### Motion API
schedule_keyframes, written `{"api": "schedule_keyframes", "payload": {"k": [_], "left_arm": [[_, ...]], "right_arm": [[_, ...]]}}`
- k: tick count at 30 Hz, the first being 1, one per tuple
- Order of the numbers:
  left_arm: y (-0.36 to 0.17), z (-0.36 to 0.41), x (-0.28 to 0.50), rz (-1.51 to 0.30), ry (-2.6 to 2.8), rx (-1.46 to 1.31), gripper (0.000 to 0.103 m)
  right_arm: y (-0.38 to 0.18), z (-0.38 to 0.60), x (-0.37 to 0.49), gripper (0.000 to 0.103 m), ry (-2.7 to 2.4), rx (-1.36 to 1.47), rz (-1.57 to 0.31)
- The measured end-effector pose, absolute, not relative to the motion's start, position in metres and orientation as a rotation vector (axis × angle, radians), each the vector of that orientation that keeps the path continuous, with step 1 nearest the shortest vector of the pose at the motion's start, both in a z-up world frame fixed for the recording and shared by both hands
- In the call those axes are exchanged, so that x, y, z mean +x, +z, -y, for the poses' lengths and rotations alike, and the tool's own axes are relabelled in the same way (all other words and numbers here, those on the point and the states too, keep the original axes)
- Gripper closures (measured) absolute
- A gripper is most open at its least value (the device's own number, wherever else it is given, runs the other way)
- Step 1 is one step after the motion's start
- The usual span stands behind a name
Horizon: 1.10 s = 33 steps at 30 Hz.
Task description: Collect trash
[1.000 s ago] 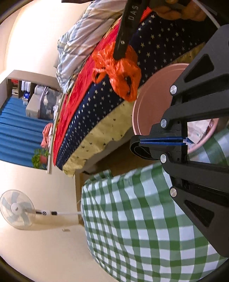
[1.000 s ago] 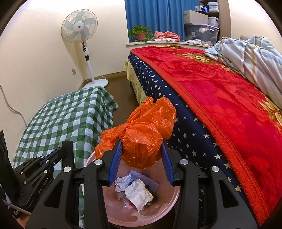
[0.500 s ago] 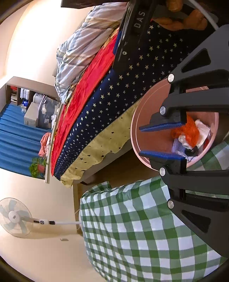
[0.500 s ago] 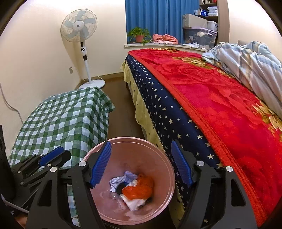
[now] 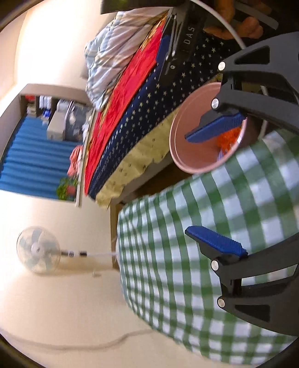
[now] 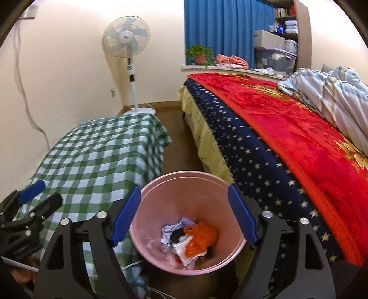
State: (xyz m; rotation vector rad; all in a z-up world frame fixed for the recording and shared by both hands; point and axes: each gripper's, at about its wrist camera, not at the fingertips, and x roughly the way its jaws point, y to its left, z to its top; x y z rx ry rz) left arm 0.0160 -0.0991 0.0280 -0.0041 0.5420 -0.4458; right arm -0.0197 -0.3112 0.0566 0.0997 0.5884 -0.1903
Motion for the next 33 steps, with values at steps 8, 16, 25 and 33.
{"api": "schedule_keyframes", "payload": {"k": [8,16,25,33], "left_arm": [[0.044,0.047,-0.019,-0.507,-0.276,-0.032,0.008],[0.043,0.007,-0.039,-0.489,-0.125,-0.049,0.008],[0.021,-0.01,-0.029,-0.53,-0.019,-0.044,0.008],[0.013,-0.008,-0.028,-0.55,-0.013,-0.048,0.008]], "right_arm": [[0.05,0.261,-0.037,0.005,-0.109,0.082,-0.541],[0.039,0.225,-0.039,0.005,-0.063,0.09,-0.545],[0.029,0.201,-0.034,0.005,-0.038,0.048,-0.561],[0.026,0.198,-0.033,0.005,-0.048,0.026,-0.56]]}}
